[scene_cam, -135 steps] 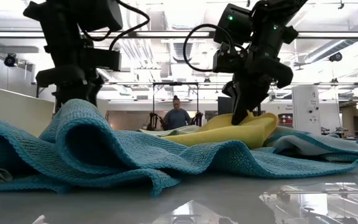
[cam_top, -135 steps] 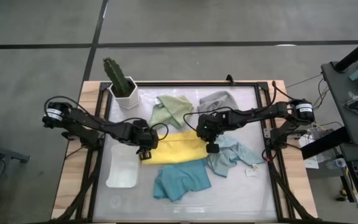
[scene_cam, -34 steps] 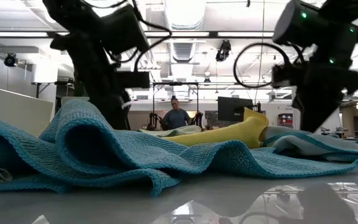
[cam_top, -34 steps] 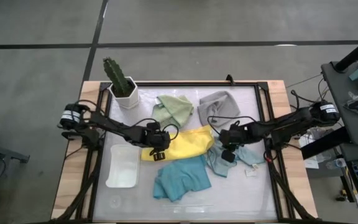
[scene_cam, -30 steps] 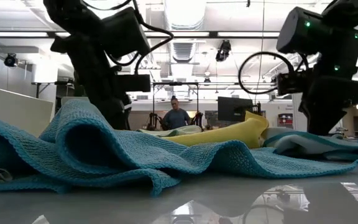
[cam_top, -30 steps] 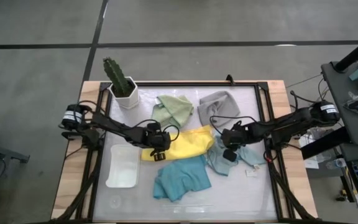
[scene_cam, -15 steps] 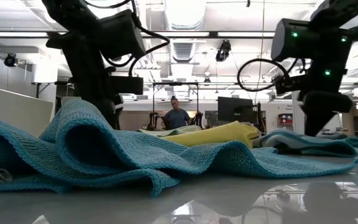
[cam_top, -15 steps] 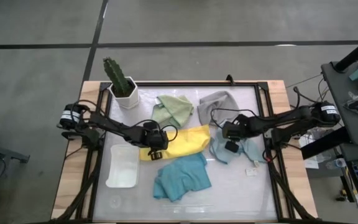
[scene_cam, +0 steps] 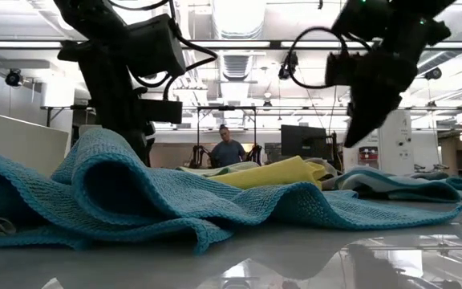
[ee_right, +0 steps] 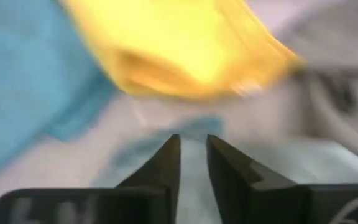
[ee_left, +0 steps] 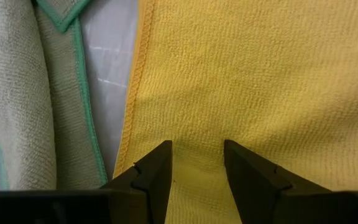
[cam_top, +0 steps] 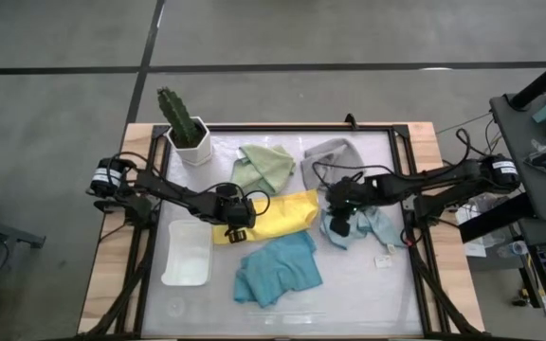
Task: Fold microfiber towels
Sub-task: Fold the yellow microfiber towel
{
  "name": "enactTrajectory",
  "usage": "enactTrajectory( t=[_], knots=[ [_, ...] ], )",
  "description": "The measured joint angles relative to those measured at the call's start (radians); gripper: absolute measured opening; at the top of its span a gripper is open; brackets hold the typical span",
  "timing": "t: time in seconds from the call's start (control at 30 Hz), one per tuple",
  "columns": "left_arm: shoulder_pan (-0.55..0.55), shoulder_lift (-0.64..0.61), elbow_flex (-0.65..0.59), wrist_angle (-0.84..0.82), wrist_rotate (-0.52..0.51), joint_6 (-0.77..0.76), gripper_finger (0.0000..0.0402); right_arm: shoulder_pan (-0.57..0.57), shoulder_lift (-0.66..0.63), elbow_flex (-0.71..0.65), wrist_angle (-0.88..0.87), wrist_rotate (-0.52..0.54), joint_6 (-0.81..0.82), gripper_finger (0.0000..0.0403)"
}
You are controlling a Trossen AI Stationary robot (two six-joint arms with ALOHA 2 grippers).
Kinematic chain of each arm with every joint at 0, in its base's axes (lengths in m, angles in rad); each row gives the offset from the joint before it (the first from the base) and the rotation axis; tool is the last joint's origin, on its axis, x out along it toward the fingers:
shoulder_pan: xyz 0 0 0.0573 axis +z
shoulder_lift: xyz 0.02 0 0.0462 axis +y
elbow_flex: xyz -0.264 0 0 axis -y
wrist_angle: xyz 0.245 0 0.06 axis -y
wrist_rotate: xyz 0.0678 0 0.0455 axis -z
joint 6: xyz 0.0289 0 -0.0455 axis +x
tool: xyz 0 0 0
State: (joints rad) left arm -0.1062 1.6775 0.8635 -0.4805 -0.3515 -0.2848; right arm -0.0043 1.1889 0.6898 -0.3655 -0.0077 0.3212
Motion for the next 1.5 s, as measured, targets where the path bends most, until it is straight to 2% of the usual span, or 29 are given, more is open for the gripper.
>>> enactTrajectory(
  t=[0.23, 0.43, 0.57, 0.87, 1.1, 1.33, 1.5],
  knots=[
    [0.002, 0.0, 0.0, 0.001, 0.0, 0.005, 0.0134, 0.026, 0.045, -0.097, 0.255, 0.003, 0.001, 0.0161],
    [0.002, -0.01, -0.001, 0.0, 0.0, 0.004, 0.0134, 0.009, 0.11, -0.121, 0.301, 0.12, 0.155, 0.0188],
    [0.003, -0.014, -0.001, 0.0, 0.0, 0.004, 0.0134, -0.018, 0.155, -0.121, 0.333, 0.14, 0.267, 0.0191],
    [0.003, -0.016, -0.002, 0.005, -0.002, 0.004, 0.0134, -0.016, 0.211, -0.121, 0.501, 0.105, 0.284, 0.0191],
    [0.003, -0.016, -0.002, 0.008, -0.003, 0.004, 0.0134, -0.031, 0.249, -0.121, 0.569, 0.113, 0.296, 0.0167],
    [0.003, -0.017, -0.003, 0.011, -0.004, 0.005, 0.0134, -0.05, 0.266, -0.119, 0.647, 0.106, 0.207, 0.0158],
    [0.003, -0.017, -0.003, 0.014, -0.005, 0.005, 0.0134, -0.076, 0.249, -0.078, 0.565, 0.015, 0.12, 0.0157]
  ],
)
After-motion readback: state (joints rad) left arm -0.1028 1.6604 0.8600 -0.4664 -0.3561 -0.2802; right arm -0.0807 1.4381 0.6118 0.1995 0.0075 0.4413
